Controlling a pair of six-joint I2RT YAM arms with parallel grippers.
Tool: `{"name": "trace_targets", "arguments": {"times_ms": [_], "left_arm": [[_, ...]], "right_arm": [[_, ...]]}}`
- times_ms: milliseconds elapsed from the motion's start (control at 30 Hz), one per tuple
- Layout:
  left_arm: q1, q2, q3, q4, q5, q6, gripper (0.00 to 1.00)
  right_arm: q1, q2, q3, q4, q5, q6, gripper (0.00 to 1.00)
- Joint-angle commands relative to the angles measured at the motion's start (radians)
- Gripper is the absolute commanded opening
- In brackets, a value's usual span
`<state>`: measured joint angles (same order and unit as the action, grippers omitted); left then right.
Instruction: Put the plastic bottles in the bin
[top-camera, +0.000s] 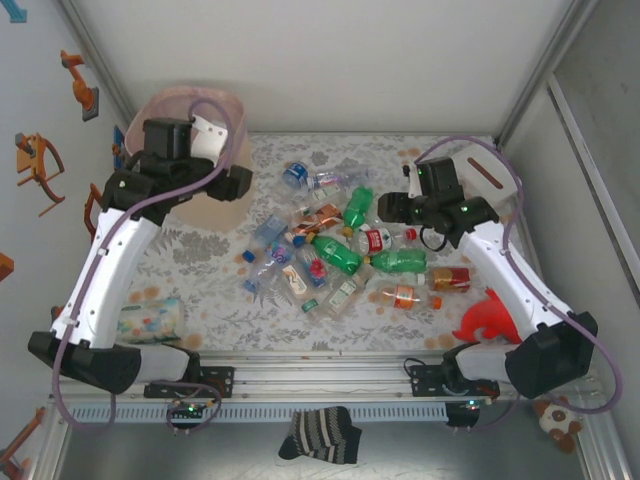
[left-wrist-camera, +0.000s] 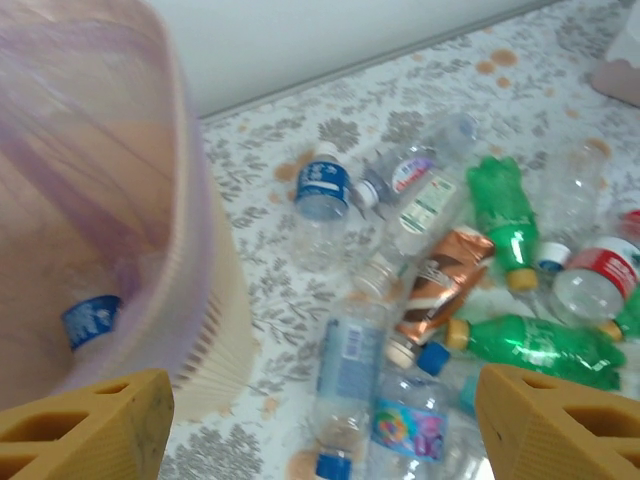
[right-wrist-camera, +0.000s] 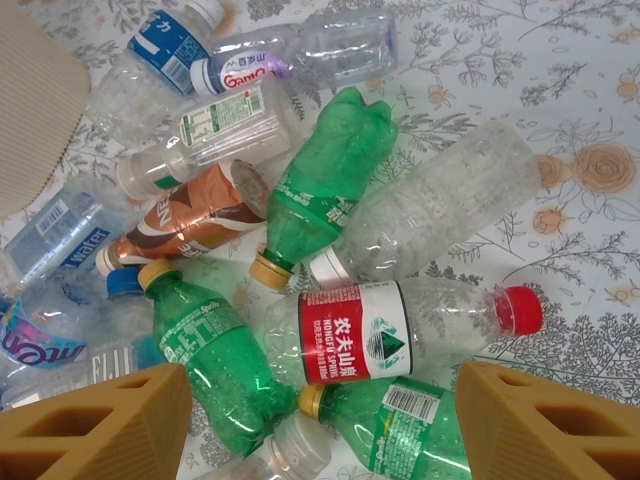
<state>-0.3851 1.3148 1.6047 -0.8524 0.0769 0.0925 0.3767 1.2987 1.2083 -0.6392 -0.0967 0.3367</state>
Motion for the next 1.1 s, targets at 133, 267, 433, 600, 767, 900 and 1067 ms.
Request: {"name": "trace_targets", "arguments": {"times_ms": [133,267,433,600,767,900,1067], "left_arm": [[-0.116,-0.061,-0.172,-0.036,-0.062,-0.139,0.75],[-0.161,-0.068,-0.28,-0.023,-0.077,-0.206,0.74],[-0.193,-0.041,-0.393,0.025,-0.059,-0.267,0.73],[-0.198,0.008,-0.458,0.041,-0.068,-0.305,0.72],[-0.199,0.048,-0.529,0.072,-0.059,-0.299,0.71],[-0.2,0.073,-0.597,0.133,-0.053,-0.267,0.71],[-0.201,0.132,-0.626,0.158,-0.06,-0.234,0.66]], "right_arm": [[0.007,0.04,0.008,0.026,-0.037,-0.005,0.69],[0.007,0.058,0.007,0.039,-0.054,0.0,0.7],[0.007,0.082,0.019,0.043,-0.071,0.003,0.69],[0.007,0.09,0.021,0.045,-0.075,0.007,0.69],[0.007,0.091,0.017,0.046,-0.078,0.013,0.69],[0.007,0.093,0.013,0.049,-0.081,0.018,0.7],[0.007,0.093,0.017,0.048,-0.083,0.025,0.7]]}}
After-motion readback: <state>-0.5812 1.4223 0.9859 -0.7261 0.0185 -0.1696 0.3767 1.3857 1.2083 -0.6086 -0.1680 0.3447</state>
